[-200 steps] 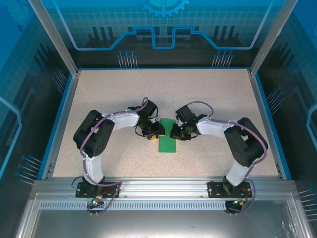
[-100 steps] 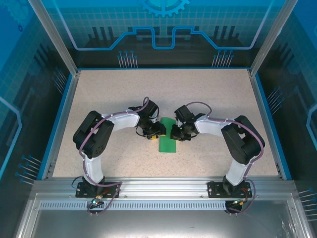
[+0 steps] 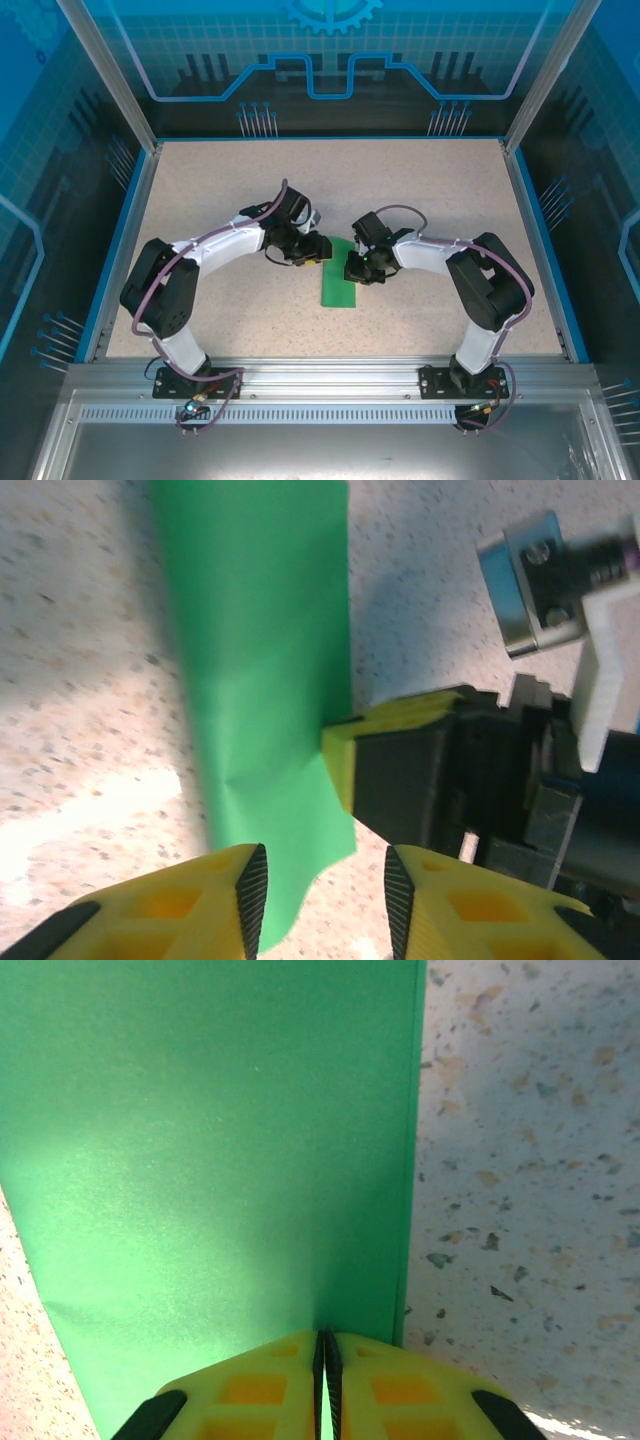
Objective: Fold a paper plane with a square sheet of paper (fold left side to right side)
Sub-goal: First fold the square sheet of paper in half at the center of the table, then hold the square sheet of paper at the center of the table.
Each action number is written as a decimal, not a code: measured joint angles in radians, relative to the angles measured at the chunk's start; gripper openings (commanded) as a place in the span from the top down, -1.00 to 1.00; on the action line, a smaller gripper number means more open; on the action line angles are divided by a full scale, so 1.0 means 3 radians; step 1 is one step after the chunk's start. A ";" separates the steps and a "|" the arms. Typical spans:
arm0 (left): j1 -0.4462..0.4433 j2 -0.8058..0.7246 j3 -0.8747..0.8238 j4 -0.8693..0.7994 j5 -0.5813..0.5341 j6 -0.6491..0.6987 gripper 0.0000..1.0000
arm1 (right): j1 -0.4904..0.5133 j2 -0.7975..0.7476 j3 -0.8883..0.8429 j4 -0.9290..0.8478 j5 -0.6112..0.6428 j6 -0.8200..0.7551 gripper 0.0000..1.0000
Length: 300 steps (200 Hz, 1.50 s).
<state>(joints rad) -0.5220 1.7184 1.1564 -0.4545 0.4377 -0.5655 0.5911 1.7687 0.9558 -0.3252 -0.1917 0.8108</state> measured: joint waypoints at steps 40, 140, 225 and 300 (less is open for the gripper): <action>-0.0046 0.0229 0.0000 0.0196 0.0314 -0.0004 0.33 | 0.0000 0.0004 0.0006 -0.0013 0.0000 0.0000 0.74; -0.0070 0.0647 -0.0024 0.0235 0.0193 0.0065 0.38 | 0.0000 0.0017 0.0027 -0.0039 0.0000 0.0000 0.74; 0.0094 0.0636 -0.0205 0.0278 0.0207 0.0164 0.39 | 0.0001 0.0046 0.0051 -0.0045 -0.0028 -0.0001 0.74; 0.0243 0.0089 -0.0317 0.0290 0.0254 0.0247 0.39 | 0.0001 0.0046 0.0051 -0.0037 -0.0039 -0.0001 0.74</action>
<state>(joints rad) -0.4492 1.7451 1.0615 -0.3676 0.5140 -0.4915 0.5915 1.7824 0.9710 -0.3363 -0.2035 0.8104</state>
